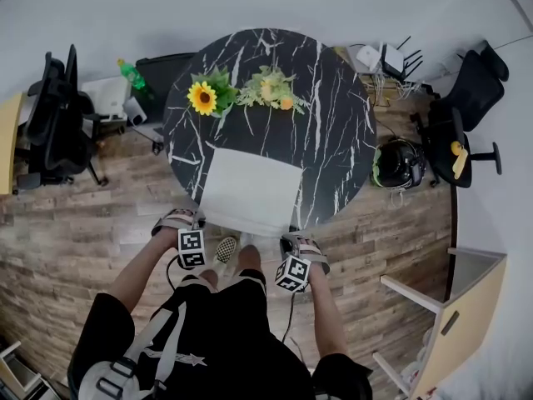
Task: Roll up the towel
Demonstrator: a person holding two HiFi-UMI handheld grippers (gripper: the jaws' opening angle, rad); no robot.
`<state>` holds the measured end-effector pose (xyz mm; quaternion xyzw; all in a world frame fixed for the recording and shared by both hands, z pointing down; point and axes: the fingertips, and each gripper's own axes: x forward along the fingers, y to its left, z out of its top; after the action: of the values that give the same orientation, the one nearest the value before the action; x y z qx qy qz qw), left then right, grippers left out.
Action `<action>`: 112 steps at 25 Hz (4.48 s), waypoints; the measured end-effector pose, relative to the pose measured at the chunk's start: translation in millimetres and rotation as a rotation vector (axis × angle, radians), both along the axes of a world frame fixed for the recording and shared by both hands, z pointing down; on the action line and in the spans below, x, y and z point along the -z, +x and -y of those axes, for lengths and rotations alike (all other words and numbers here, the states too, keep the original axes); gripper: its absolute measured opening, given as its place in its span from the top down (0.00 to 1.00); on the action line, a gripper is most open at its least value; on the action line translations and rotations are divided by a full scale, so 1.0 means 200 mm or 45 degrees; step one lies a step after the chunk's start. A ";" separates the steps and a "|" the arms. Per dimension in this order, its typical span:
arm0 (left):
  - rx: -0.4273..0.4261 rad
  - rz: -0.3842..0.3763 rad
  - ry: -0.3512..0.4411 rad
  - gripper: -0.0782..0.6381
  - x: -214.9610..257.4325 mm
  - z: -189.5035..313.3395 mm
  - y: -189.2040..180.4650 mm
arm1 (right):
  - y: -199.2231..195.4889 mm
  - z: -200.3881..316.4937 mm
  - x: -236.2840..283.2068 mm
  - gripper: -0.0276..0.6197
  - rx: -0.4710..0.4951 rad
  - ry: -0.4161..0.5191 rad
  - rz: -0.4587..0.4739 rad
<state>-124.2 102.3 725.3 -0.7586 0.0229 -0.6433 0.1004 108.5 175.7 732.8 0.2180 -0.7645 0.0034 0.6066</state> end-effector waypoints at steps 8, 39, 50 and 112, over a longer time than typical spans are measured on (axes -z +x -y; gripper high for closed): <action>0.023 0.018 -0.040 0.84 0.01 0.04 0.01 | 0.01 0.03 0.02 0.91 -0.038 -0.075 0.046; 0.067 0.044 -0.056 0.84 0.00 0.34 0.09 | 0.09 0.34 0.00 0.91 -0.033 -0.065 0.053; 0.032 0.071 -0.013 0.84 0.00 0.41 0.10 | 0.10 0.41 0.02 0.91 -0.028 -0.057 0.006; -0.030 0.049 0.079 0.85 -0.01 0.17 0.03 | 0.01 0.13 0.00 0.92 0.063 -0.047 -0.113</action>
<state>-117.9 69.2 728.0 -0.7428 0.0317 -0.6557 0.1318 110.4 149.0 733.2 0.1879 -0.7418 -0.0072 0.6437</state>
